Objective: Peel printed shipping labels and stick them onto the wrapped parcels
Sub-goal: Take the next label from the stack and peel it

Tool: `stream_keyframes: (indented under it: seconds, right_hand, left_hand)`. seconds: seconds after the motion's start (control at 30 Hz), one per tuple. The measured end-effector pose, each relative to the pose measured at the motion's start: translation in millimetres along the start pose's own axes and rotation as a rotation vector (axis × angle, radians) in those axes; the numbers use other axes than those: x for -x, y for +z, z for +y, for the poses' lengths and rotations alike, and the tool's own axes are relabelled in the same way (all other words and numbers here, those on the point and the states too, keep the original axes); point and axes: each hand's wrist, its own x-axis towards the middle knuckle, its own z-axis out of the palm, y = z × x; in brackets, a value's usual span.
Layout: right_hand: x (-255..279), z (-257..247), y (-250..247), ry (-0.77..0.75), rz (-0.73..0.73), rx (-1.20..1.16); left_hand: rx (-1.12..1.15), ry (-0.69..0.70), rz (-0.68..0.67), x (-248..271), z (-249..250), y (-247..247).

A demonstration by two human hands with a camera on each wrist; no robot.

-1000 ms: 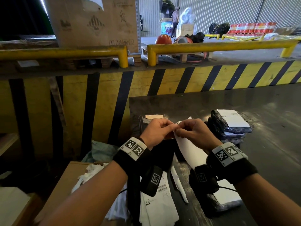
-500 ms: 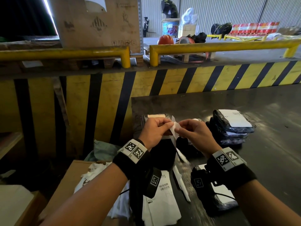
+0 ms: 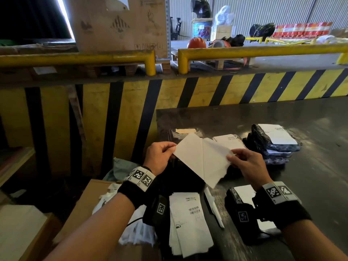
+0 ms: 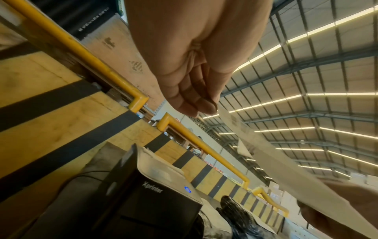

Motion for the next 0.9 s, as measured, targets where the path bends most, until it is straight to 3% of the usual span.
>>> stream_keyframes:
  seconds: [0.17, 0.4, 0.53, 0.63, 0.9]
  right_hand:
    - [-0.1, 32.5, -24.4, 0.080, 0.153, -0.052]
    - [4.7, 43.2, -58.3, 0.093, 0.287, -0.031]
    - [12.0, 36.0, -53.5, 0.014, 0.212, -0.004]
    - [16.9, 33.2, -29.4, -0.041, 0.074, 0.098]
    - [13.5, 90.7, 24.8, 0.109, -0.126, 0.416]
  left_hand:
    - [0.065, -0.110, 0.120, 1.0, -25.9, -15.5]
    - [0.042, -0.250, 0.102, 9.8, -57.6, -50.4]
    - [-0.026, -0.284, 0.081, 16.2, -74.6, -66.3]
    - [-0.041, -0.255, 0.046, 22.5, -72.3, -63.3]
    - [0.154, -0.268, 0.079, 38.8, -58.5, -40.7]
